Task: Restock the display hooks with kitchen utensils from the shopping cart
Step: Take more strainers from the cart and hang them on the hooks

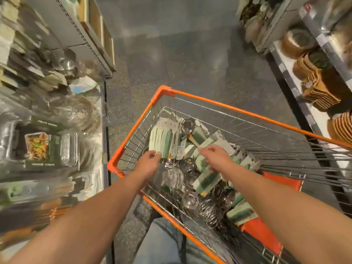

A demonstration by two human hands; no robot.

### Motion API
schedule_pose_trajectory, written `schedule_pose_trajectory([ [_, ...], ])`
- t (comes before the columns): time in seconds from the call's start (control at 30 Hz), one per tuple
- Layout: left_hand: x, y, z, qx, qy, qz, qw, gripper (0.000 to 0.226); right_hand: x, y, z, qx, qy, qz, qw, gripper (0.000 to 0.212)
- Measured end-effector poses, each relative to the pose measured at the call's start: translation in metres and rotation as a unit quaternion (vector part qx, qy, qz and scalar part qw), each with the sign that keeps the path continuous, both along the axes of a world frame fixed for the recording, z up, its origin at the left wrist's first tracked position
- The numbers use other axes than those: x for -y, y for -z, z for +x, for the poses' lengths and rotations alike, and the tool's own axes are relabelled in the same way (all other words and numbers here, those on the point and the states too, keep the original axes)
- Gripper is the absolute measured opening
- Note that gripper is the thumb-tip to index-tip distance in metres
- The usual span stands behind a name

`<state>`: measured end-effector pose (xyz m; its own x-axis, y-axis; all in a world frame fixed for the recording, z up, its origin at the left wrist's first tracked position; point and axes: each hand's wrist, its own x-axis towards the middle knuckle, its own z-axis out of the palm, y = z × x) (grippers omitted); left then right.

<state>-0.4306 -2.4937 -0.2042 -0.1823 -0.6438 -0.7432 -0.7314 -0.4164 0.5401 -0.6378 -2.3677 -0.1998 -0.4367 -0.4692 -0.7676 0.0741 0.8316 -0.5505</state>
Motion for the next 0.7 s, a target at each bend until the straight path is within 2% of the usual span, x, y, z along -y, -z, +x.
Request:
schedule_pose_trajectory([
  [0.2,0.012,0.022,-0.021,0.021,-0.009,0.019,1.000,0.054,0.019,0.037,-0.014,0.035,-0.009,0.019,0.999,0.044],
  [0.4,0.023,0.057,-0.034,0.026,-0.012,0.006,1.000,0.070,0.042,0.069,0.001,0.092,-0.027,0.009,0.995,0.045],
  [0.5,0.024,0.068,-0.036,0.019,-0.022,-0.004,1.000,0.075,0.055,0.082,0.010,0.130,-0.010,-0.008,0.991,0.047],
  [0.63,0.024,0.077,-0.036,0.056,-0.028,-0.075,0.995,0.074,0.068,0.097,0.013,0.174,0.018,0.003,0.985,0.058],
  [0.7,0.024,0.081,-0.036,0.047,-0.043,-0.048,0.997,0.072,0.071,0.101,0.012,0.195,0.038,0.006,0.980,0.056],
])
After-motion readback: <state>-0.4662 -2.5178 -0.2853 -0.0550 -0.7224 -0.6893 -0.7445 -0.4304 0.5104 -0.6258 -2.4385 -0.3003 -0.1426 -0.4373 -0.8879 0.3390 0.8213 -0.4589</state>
